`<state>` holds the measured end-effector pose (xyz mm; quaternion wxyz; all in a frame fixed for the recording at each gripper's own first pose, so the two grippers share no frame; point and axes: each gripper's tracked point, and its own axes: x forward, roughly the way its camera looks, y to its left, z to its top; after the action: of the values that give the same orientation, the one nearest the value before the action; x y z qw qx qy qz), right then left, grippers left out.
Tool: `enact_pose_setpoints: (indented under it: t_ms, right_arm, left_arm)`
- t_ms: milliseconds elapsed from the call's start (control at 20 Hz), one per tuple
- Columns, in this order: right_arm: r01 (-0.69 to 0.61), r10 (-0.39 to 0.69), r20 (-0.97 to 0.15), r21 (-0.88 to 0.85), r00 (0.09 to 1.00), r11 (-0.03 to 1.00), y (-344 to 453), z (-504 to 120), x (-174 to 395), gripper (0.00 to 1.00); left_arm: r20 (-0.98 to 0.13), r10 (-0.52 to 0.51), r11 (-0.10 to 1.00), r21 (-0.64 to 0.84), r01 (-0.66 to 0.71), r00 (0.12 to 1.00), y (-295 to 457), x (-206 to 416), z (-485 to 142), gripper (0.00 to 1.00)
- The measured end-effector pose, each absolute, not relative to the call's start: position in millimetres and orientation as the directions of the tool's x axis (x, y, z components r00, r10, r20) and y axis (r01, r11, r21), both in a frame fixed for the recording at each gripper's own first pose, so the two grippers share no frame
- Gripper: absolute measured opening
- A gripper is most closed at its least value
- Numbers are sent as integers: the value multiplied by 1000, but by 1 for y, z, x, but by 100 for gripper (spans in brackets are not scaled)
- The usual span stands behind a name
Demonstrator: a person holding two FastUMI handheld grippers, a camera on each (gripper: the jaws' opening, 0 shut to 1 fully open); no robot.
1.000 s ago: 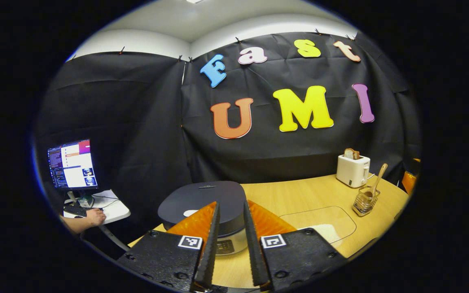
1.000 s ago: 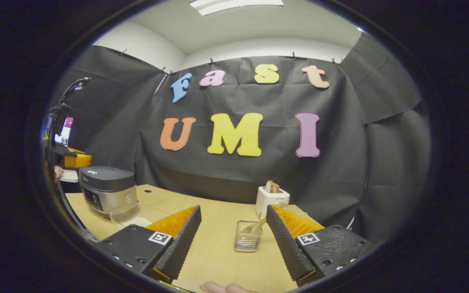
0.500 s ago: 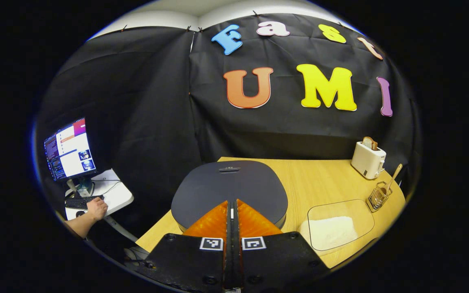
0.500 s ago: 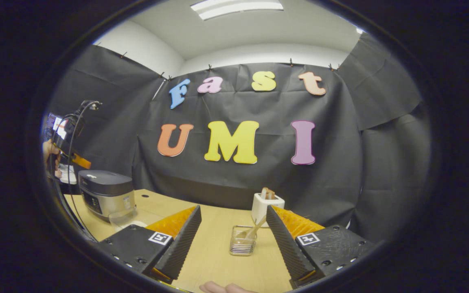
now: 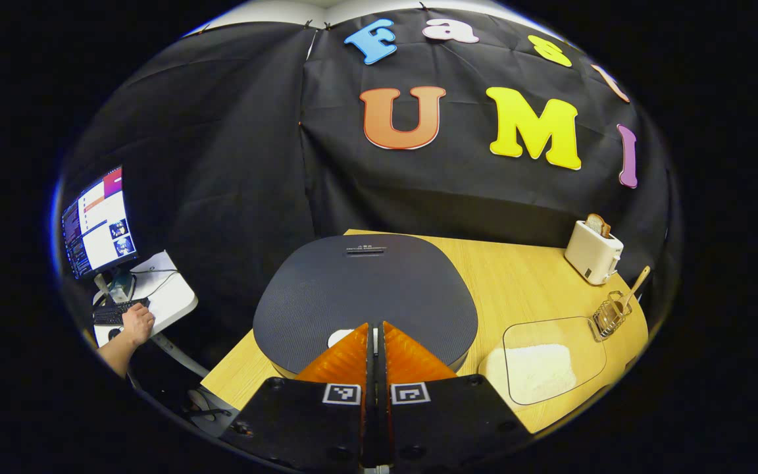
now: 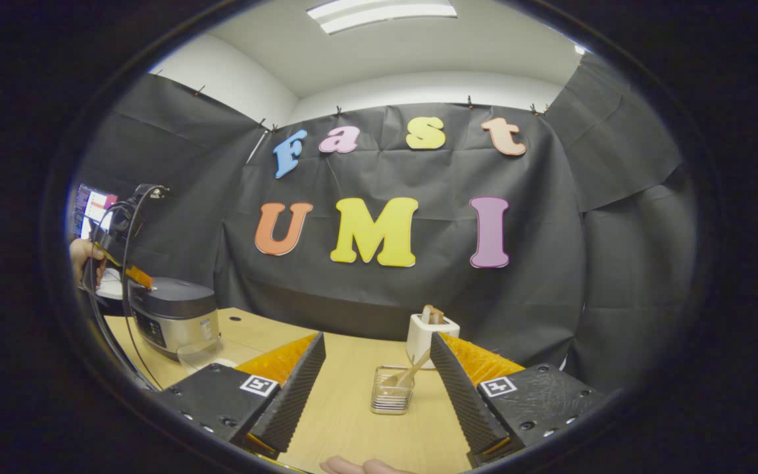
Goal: Close the left gripper, press the button to open the rice cooker; take a wooden spoon from the chopstick holder with the right hand, scoop a spoonful of rice and pour it into the rice cooker, then put the wooden spoon back into the chopstick holder.
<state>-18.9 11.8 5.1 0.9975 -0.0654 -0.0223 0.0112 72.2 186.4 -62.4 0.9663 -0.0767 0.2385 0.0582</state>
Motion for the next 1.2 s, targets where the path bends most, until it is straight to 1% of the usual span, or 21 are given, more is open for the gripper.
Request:
enact_pose_setpoints:
  t_ms: [150,200,250,400,450,550,600,650,700,750,800,900,950,1100,1150,1200]
  right_arm:
    - [-26,32,41,-130,999,991,15,6,-21,95]
    - [-30,36,43,-130,998,991,17,6,-22,95]
    - [-34,41,46,-132,998,991,19,7,-23,95]
    - [-34,42,58,-146,997,989,18,10,-24,96]
    - [-25,34,59,-147,998,989,15,10,-23,96]
    - [-15,22,46,-140,999,990,11,4,-18,94]
    - [-9,14,35,-134,999,991,8,2,-16,95]
    - [-4,7,26,-123,1000,992,5,0,-15,96]
    - [0,2,19,-111,1000,994,3,-1,-14,96]
    - [8,-6,18,-101,1000,995,0,0,-13,95]
    - [16,-15,17,-93,1000,996,-3,0,-12,96]
    - [28,-27,15,-91,1000,995,-7,-1,-10,96]
    - [33,-32,16,-92,999,995,-8,-1,-10,96]
    - [45,-44,13,-82,999,996,-11,-3,-7,95]
    - [48,-47,10,-77,999,996,-13,-4,-5,96]
    - [51,-51,3,-76,999,996,-14,-6,-4,95]
  left_arm:
    - [-515,45,975,-166,-150,856,183,71,-67,3]
    - [-513,40,977,-159,-141,857,184,71,-65,3]
    - [-509,41,978,-156,-139,860,184,71,-64,3]
    - [-449,63,983,-125,-132,891,185,80,-49,3]
    - [-405,84,984,-112,-140,911,188,79,-40,4]
    - [-281,139,983,-79,-167,950,196,83,-7,5]
    - [-217,159,981,-71,-178,963,197,83,13,6]
    - [-174,165,982,-64,-178,971,191,81,27,18]
    - [-137,167,983,-59,-176,976,186,76,39,24]
    - [-114,153,985,-55,-160,982,179,74,48,42]
    - [-114,137,988,-56,-144,984,170,69,50,60]
    - [-103,134,988,-58,-140,986,163,64,51,96]
    - [-99,130,989,-53,-136,987,158,53,52,99]
    - [-48,116,991,-62,-119,992,139,38,53,99]
    - [-39,110,991,-70,-113,993,133,33,50,99]
    - [-39,107,991,-76,-110,993,128,28,46,99]
